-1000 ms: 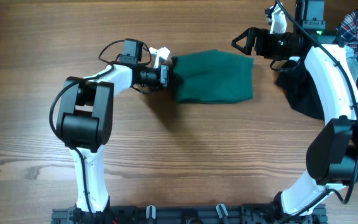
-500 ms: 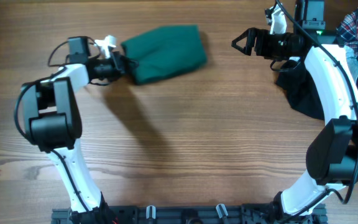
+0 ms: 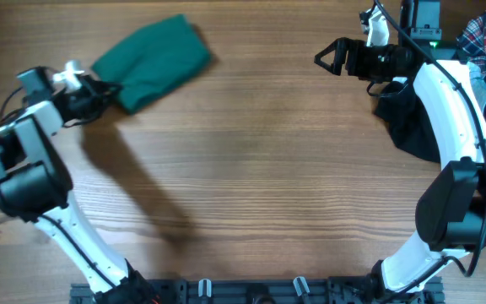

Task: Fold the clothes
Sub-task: 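Carry the green bundle to the table's upper-left corner with the left gripper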

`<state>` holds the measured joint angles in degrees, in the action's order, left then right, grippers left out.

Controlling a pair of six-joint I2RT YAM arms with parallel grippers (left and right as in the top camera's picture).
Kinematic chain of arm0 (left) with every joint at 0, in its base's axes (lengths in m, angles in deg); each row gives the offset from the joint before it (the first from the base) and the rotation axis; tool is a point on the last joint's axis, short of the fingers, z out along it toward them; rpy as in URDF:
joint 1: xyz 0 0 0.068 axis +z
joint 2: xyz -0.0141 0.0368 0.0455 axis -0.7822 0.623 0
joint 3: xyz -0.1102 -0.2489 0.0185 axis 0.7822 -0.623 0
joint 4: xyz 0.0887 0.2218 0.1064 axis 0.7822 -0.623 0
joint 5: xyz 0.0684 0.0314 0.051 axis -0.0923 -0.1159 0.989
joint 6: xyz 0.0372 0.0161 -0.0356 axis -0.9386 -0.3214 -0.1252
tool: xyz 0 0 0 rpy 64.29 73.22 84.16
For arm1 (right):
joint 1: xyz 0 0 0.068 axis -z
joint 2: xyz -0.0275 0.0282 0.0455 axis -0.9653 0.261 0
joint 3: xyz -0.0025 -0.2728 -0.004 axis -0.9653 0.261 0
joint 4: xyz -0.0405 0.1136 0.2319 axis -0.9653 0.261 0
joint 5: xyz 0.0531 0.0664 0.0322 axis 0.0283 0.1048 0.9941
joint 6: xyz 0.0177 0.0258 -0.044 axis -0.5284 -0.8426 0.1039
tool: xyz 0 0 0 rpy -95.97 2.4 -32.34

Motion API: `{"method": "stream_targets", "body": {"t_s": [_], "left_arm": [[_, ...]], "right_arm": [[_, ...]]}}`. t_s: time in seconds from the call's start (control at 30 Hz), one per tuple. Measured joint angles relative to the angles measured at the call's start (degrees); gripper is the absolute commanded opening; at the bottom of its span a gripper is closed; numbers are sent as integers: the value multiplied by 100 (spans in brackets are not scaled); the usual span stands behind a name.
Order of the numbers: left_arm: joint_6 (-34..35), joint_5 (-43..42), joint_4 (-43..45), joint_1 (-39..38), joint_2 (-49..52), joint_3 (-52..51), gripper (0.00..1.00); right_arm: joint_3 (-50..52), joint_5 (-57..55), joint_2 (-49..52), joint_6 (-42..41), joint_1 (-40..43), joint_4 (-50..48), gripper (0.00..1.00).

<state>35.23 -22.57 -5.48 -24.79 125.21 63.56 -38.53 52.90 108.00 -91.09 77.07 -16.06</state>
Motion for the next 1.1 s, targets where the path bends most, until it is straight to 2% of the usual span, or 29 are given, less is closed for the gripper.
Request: {"method": "stream_targets", "body": {"t_s": [0.27, 0.43, 0.73, 0.93, 1.1], "left_arm": [[114, 177, -214, 935, 0, 0, 4], [179, 704, -273, 1394, 0, 0, 4], [328, 1141, 22, 1867, 0, 24, 4], [916, 1362, 254, 1864, 0, 28, 4], [1834, 1611, 610, 1810, 0, 26, 4]], "right_arm": [[0, 0, 0, -7, 0, -52, 100], [0, -2, 0, -44, 0, -98, 100], [0, 0, 0, -83, -9, -98, 99], [0, -4, 0, -129, -92, -114, 100], [0, -7, 0, -179, -186, -129, 99]]}}
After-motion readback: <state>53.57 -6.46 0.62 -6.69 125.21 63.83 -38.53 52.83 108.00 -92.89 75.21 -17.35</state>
